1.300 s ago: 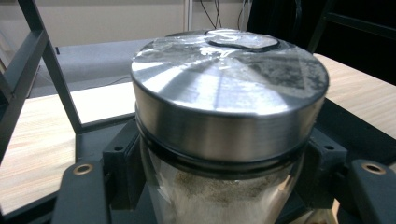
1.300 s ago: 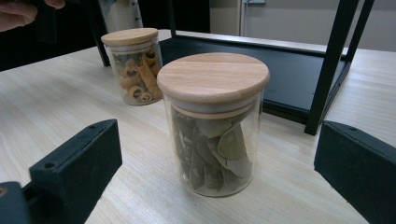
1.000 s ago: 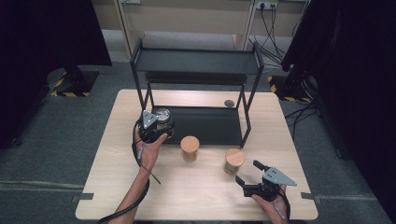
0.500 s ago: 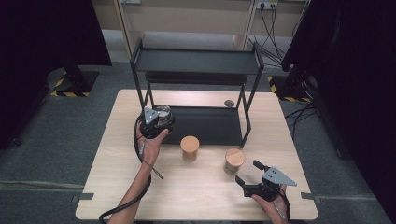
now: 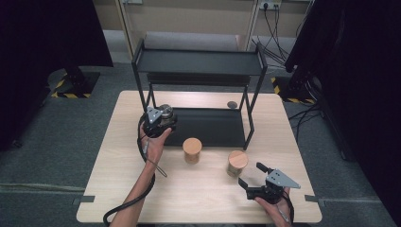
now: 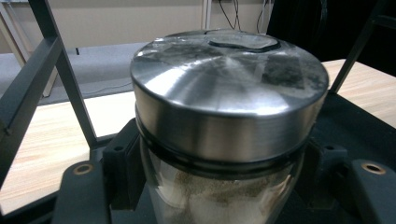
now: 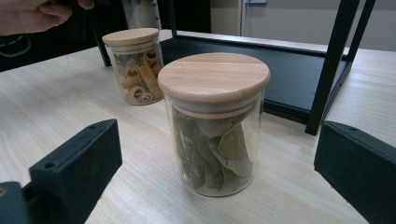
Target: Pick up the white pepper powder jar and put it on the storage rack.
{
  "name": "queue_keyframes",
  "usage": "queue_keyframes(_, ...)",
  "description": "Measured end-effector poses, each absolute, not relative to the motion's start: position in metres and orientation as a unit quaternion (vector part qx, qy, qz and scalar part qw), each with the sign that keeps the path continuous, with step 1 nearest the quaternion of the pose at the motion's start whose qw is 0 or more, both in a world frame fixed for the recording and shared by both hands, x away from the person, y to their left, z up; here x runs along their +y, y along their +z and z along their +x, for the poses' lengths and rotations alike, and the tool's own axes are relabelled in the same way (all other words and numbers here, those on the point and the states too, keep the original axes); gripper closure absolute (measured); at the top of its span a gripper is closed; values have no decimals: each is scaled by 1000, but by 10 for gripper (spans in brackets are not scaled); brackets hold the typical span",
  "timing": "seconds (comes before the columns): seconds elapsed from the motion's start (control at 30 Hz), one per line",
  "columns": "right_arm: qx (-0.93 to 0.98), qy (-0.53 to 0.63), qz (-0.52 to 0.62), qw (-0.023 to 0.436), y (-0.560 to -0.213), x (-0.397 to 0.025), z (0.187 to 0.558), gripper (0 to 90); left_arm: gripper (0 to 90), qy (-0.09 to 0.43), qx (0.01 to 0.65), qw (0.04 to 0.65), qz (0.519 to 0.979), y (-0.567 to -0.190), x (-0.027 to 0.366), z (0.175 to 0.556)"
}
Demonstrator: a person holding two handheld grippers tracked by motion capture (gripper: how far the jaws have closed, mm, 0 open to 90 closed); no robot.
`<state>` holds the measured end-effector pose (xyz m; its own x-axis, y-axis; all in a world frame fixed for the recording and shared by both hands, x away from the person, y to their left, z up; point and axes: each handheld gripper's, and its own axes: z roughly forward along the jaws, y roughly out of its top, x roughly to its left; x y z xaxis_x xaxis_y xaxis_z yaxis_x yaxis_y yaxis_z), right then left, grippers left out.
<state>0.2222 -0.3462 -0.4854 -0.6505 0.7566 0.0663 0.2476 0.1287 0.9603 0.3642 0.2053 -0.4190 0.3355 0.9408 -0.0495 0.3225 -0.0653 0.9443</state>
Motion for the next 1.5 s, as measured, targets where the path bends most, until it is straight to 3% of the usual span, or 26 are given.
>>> queue_keyframes(1.5, 716, 560, 350, 226, -486, -347, 223, 13, 309, 340, 485, 466, 658, -429, 184, 385)
